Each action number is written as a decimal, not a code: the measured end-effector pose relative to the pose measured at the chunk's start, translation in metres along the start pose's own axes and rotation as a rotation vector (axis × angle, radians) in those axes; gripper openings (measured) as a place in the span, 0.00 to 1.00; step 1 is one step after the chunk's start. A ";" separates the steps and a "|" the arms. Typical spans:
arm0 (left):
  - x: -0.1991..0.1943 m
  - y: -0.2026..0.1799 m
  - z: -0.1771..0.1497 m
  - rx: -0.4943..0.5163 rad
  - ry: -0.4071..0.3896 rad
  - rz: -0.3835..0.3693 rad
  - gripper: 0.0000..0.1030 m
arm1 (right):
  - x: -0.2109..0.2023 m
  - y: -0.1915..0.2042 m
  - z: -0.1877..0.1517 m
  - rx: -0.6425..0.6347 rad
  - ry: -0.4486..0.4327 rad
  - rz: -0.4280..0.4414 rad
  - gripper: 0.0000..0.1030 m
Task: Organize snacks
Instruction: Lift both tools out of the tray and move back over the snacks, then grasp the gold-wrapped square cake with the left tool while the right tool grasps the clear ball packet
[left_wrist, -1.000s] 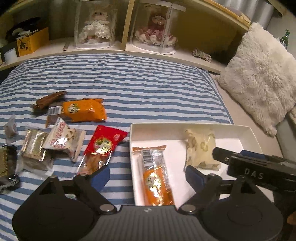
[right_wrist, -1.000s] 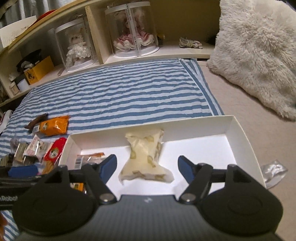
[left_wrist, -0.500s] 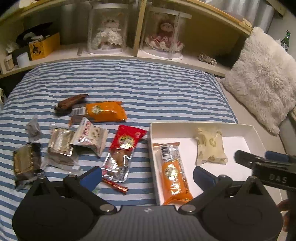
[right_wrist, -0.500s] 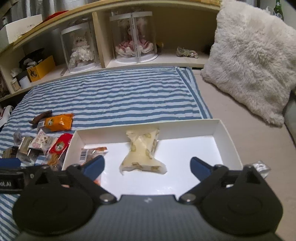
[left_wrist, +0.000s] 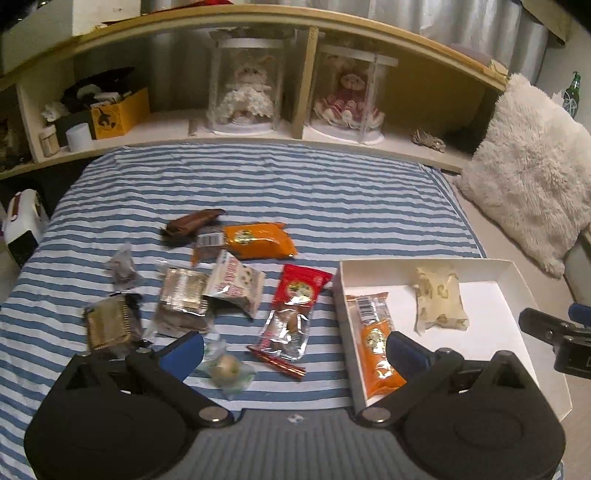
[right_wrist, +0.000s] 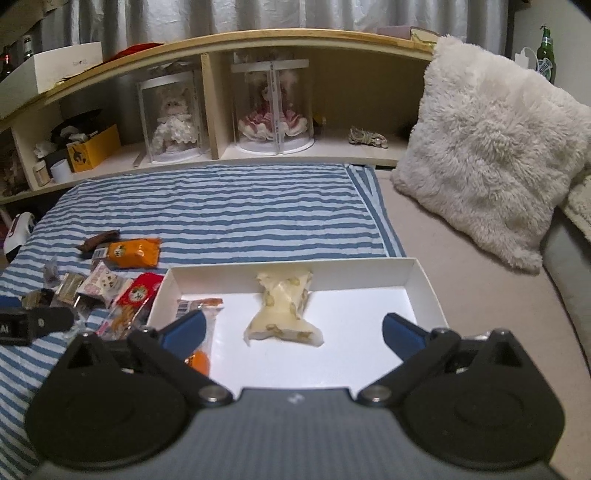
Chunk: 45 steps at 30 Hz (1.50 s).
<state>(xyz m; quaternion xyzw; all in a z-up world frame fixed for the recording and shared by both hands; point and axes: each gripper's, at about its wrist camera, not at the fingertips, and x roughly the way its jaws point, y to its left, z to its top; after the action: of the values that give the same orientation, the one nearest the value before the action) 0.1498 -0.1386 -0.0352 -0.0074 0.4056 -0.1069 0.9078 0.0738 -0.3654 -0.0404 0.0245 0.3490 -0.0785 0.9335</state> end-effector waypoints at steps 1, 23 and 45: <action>-0.003 0.003 0.000 -0.002 -0.003 0.002 1.00 | -0.002 0.001 -0.001 0.000 -0.002 0.000 0.99; -0.048 0.115 -0.014 -0.061 -0.092 0.128 1.00 | -0.013 0.086 -0.019 -0.138 -0.105 0.157 0.99; 0.054 0.185 -0.009 -0.311 -0.044 0.159 1.00 | 0.077 0.194 -0.040 -0.305 -0.048 0.429 0.99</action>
<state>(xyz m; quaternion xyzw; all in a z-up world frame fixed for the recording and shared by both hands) 0.2128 0.0322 -0.0998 -0.1179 0.3964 0.0293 0.9100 0.1371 -0.1797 -0.1228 -0.0451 0.3212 0.1743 0.9297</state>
